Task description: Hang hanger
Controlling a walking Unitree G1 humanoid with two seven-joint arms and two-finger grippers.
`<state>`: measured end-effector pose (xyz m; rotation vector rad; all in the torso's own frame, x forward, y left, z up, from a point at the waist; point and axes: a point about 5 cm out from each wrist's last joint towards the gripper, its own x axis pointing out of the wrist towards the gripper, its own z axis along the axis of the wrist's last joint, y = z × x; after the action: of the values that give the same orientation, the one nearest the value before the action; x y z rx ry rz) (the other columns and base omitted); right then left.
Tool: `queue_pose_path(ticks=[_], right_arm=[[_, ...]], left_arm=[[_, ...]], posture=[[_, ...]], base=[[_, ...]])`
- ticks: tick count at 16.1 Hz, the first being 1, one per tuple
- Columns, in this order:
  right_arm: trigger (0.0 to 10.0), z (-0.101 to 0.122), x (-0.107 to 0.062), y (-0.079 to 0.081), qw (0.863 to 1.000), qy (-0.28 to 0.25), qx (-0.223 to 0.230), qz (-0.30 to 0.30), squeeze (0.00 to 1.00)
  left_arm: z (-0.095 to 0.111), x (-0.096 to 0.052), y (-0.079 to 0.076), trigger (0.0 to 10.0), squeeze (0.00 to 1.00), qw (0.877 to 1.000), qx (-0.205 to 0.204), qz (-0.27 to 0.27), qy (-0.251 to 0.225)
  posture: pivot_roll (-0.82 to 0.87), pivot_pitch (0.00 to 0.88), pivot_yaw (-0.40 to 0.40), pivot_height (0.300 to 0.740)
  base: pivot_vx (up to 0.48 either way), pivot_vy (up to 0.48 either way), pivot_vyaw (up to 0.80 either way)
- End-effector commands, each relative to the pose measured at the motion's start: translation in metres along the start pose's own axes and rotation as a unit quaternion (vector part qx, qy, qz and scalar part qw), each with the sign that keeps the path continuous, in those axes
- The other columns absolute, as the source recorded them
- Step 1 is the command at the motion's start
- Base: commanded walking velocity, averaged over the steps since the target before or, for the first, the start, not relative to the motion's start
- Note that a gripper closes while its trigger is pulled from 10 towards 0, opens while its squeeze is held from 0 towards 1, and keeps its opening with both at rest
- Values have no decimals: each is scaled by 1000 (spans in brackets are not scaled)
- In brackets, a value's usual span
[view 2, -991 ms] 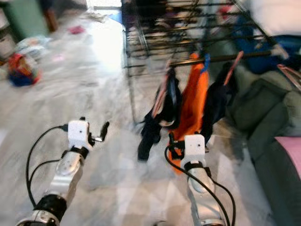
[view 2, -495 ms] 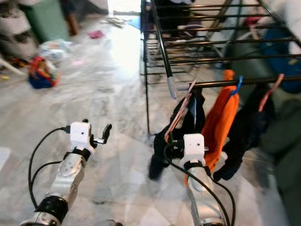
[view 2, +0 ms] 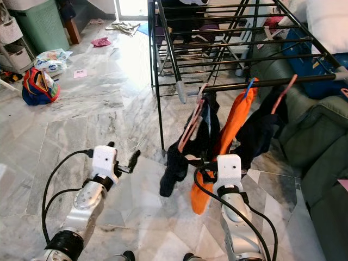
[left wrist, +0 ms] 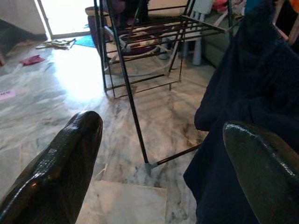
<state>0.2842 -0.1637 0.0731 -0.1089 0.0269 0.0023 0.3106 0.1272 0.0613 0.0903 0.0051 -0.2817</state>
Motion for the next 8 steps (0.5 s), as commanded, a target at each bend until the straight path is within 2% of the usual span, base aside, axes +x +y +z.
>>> queue_pose_path(ticks=[1, 2, 7, 8], right_arm=[[10000, 11, 4, -4, 1000, -20, 6, -15, 0], [10000, 13, 5, -4, 1000, -22, 14, -17, 0], [10000, 40, 28, 21, 997, -43, 56, 41, 0], [10000, 41, 31, 24, 997, -43, 51, 48, 0]], left_arm=[[-1, -2, 0, 10000, 0, 1000, 5, -4, 1], [-1, -2, 0, 10000, 0, 1000, 4, -6, 1], [1, -3, 2, 10000, 0, 1000, 3, -12, -5], [1, -3, 2, 10000, 0, 1000, 2, -13, -4]], posture=[[-11, 160, -4, 740], [-11, 161, -3, 740], [-9, 162, -1, 740], [-9, 162, -4, 740]], base=[[0, 0, 0], [0, 0, 0], [0, 0, 0], [0, 0, 0]])
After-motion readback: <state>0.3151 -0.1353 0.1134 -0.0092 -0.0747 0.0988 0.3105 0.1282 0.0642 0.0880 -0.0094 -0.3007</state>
